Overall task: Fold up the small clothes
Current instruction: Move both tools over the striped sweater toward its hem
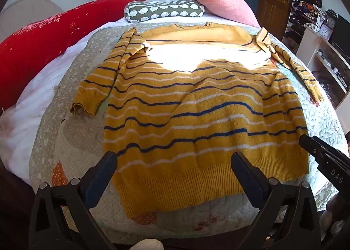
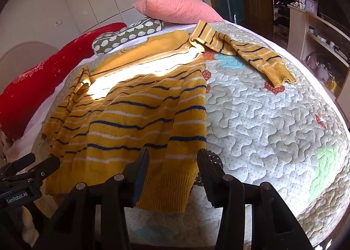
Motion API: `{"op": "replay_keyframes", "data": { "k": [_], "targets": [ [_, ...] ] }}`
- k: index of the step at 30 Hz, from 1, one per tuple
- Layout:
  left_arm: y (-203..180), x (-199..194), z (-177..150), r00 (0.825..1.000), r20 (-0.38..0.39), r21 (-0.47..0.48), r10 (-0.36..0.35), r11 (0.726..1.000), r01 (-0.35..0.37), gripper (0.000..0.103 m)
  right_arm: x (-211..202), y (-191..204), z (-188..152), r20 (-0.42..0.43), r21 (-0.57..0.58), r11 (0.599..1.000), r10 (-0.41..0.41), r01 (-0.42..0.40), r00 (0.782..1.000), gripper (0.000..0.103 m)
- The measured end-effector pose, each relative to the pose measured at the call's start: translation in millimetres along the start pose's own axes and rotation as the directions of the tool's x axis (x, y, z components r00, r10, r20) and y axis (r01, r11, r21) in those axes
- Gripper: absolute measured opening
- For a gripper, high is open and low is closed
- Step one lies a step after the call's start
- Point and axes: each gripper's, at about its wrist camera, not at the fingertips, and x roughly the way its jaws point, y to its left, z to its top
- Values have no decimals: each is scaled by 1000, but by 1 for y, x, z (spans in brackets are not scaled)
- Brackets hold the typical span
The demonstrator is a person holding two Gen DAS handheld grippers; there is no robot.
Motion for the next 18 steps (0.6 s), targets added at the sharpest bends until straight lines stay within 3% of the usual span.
{"op": "replay_keyframes", "data": {
  "k": [8,13,18],
  "targets": [
    [10,35,-18,992,-126,-42,0,999,-5,103,18,-18,-7,-62,61,998,14,-10,998,50],
    [7,37,-20,991,-131,-33,12,999,-16,103,23,-17,-9,-74,66,998,26,-21,997,55],
    [6,40,-24,990,-137,-29,18,999,-22,103,24,-28,-10,-70,142,987,82,-71,994,57]
  ]
}}
